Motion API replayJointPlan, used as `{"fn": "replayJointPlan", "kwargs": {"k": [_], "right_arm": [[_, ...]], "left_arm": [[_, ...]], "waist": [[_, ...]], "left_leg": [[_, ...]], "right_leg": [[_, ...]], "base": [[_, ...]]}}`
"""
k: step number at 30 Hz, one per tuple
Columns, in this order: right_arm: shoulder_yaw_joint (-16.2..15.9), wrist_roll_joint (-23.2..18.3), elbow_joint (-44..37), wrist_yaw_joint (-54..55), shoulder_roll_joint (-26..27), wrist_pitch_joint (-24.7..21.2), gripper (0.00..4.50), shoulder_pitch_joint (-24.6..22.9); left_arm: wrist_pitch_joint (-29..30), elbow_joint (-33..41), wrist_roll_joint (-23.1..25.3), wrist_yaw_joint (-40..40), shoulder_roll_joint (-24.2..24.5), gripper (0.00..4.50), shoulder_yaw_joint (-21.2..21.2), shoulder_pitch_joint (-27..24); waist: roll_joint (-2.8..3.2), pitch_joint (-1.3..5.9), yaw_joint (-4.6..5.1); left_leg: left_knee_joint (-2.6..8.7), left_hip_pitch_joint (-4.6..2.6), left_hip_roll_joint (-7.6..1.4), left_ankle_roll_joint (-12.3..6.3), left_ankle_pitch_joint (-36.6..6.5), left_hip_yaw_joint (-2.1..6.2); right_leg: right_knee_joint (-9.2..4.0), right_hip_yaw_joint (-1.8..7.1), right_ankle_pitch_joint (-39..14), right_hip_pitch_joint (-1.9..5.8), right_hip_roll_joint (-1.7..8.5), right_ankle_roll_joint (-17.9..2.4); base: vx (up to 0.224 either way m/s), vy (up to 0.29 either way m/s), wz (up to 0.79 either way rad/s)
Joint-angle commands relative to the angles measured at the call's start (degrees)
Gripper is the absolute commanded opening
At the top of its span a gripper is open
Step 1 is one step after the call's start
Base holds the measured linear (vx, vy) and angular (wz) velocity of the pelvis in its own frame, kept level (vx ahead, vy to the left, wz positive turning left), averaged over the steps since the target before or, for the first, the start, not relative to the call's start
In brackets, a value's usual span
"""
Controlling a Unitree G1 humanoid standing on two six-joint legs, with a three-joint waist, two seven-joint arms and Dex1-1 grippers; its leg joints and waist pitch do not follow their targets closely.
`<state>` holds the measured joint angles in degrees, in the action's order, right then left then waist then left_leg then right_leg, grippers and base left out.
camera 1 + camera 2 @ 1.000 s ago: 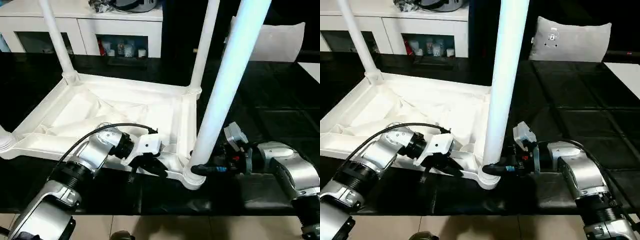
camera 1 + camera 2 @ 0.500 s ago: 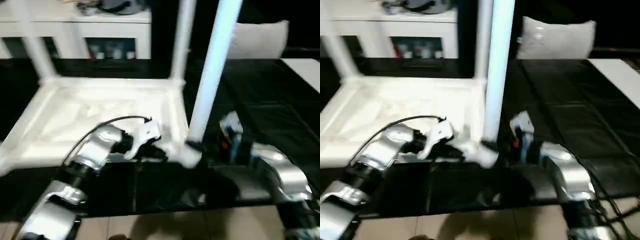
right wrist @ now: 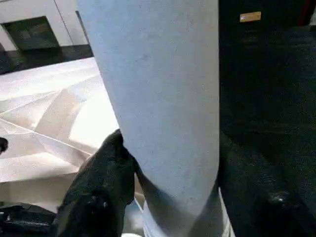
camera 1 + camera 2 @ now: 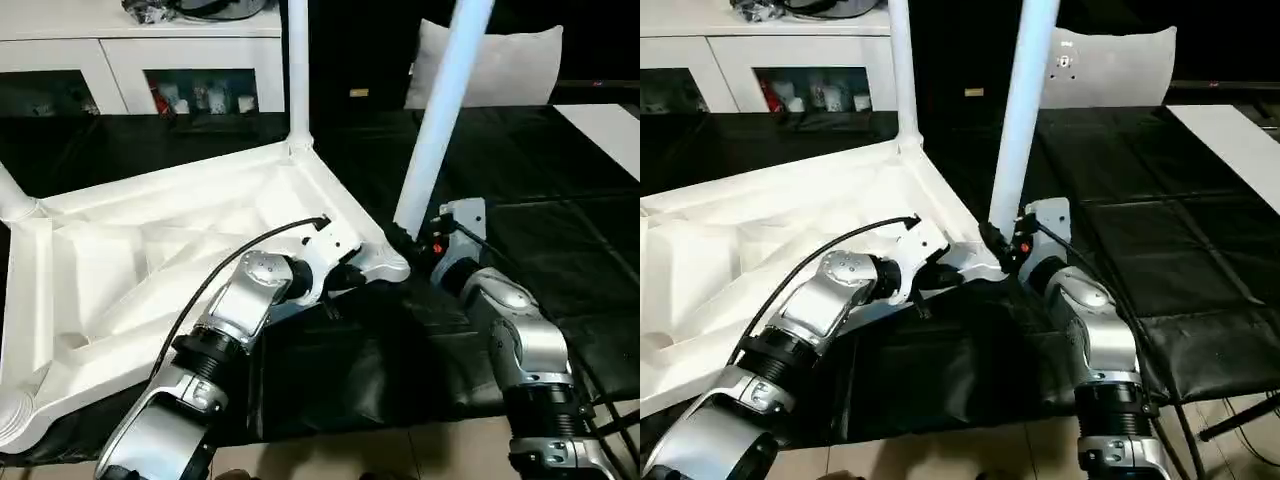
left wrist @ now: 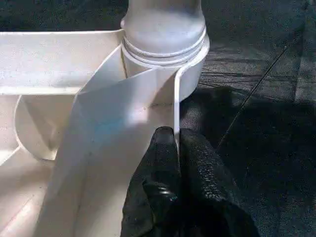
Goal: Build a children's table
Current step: Rotate leg to tighten
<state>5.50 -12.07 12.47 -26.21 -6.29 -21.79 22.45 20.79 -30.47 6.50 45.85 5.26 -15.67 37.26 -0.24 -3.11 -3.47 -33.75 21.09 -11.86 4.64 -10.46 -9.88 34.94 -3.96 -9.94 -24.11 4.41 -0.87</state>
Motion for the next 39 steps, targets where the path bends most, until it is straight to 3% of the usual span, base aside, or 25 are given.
{"fn": "replayJointPlan", "kwargs": {"k": [1,9,11,12,17,23,24,25,29,31,39], "right_arm": [[-2.93,-2.95,-2.35,-4.21,1.6,1.69,2.91,0.75],[-2.26,-4.84,-1.96,-16.56,-6.23,4.6,3.55,-0.4],[-3.75,-3.99,-1.51,-22.0,-10.08,6.48,3.7,-0.9],[-4.26,-3.83,-1.5,-23.8,-11.27,6.89,3.86,-1.13],[-6.52,-4.49,-1.02,-35.64,-17.92,8.88,3.86,-2.15],[-9.31,-6.93,-1.47,-46.73,-22.63,8.98,3.86,-3.2],[-9.95,-7.05,-1.08,-48.62,-23.37,9.67,3.86,-3.31],[-9.95,-7.05,-1.08,-48.62,-23.37,9.67,3.86,-3.31],[-11.02,-7.36,0.29,-52.12,-23.92,9.23,3.4,-3.0],[-11.56,-7.88,0.43,-53.63,-24.17,8.52,3.4,-3.0],[-13.05,-7.84,0.58,-55.94,-25.23,8.06,2.55,-3.46]], "left_arm": [[-1.92,3.43,-1.95,1.94,-1.6,0.0,-1.1,1.6],[-7.31,0.85,-3.2,10.88,4.33,0.0,-1.73,1.19],[-9.98,-0.2,-3.27,14.62,6.44,0.0,-2.32,1.17],[-10.69,-0.47,-3.22,15.74,7.1,0.0,-2.56,1.16],[-16.59,-0.68,-4.41,26.25,11.27,0.0,-4.61,0.59],[-22.01,-1.38,-4.43,33.51,14.54,0.0,-7.28,0.57],[-23.34,-1.82,-4.25,34.83,15.05,0.0,-7.74,0.78],[-23.34,-1.82,-4.25,34.83,15.05,0.0,-7.74,0.78],[-24.97,-1.96,-4.46,37.99,15.66,0.0,-8.35,1.13],[-25.38,-2.02,-4.6,38.65,15.82,0.0,-8.74,1.29],[-26.81,-3.16,-4.25,39.2,15.81,0.0,-9.04,1.71]], "waist": [[-0.37,4.17,-0.52],[-0.45,4.21,-0.71],[-0.14,4.18,-0.91],[-0.27,4.24,-1.04],[-0.2,4.18,-2.17],[-0.26,4.11,-3.34],[-0.7,4.01,-3.43],[-0.57,4.1,-3.62],[-0.59,4.02,-3.92],[-0.65,4.03,-4.09],[-0.75,4.13,-4.5]], "left_leg": [[3.31,-0.13,-0.56,-3.7,-6.74,-0.12],[3.23,-0.14,-0.63,-4.0,-7.13,-0.1],[3.2,-0.2,-0.7,-4.21,-7.1,-0.07],[3.18,-0.3,-0.82,-4.22,-7.15,-0.1],[3.23,-0.54,-1.0,-4.07,-8.14,-0.11],[3.2,-0.64,-1.28,-4.26,-9.47,-0.21],[3.28,-0.59,-1.33,-4.1,-9.62,-0.27],[3.22,-0.64,-1.33,-3.99,-9.58,-0.21],[3.3,-0.68,-1.39,-3.29,-9.97,-0.2],[3.3,-0.67,-1.4,-3.29,-9.92,-0.19],[3.21,-0.5,-1.34,-3.32,-8.88,-0.15]], "right_leg": [[-4.1,2.32,-8.64,4.23,3.11,-11.63],[-4.06,2.33,-8.62,4.33,3.12,-11.4],[-4.05,2.3,-8.12,4.21,3.11,-11.8],[-3.89,2.38,-7.5,4.29,3.11,-12.16],[-3.86,2.42,-8.26,4.14,3.27,-12.58],[-3.84,2.3,-9.88,4.05,3.35,-12.67],[-3.91,2.32,-10.76,3.98,3.35,-12.36],[-3.84,2.31,-11.13,3.99,3.47,-12.28],[-4.05,2.38,-13.74,3.76,3.56,-11.53],[-4.06,2.35,-13.81,3.77,3.56,-11.5],[-3.86,2.31,-12.93,3.84,3.53,-11.18]], "base": [[0.0,0.0,0.0],[0.0,0.0,0.0],[0.0,0.0,0.0],[0.0,0.0,0.0],[0.0,0.0,0.0],[0.0,0.0,0.0],[0.0,0.0,0.0],[0.0,0.0,0.0],[0.0,0.0,0.0],[0.0,0.0,0.0],[0.0,0.0,0.0]]}}
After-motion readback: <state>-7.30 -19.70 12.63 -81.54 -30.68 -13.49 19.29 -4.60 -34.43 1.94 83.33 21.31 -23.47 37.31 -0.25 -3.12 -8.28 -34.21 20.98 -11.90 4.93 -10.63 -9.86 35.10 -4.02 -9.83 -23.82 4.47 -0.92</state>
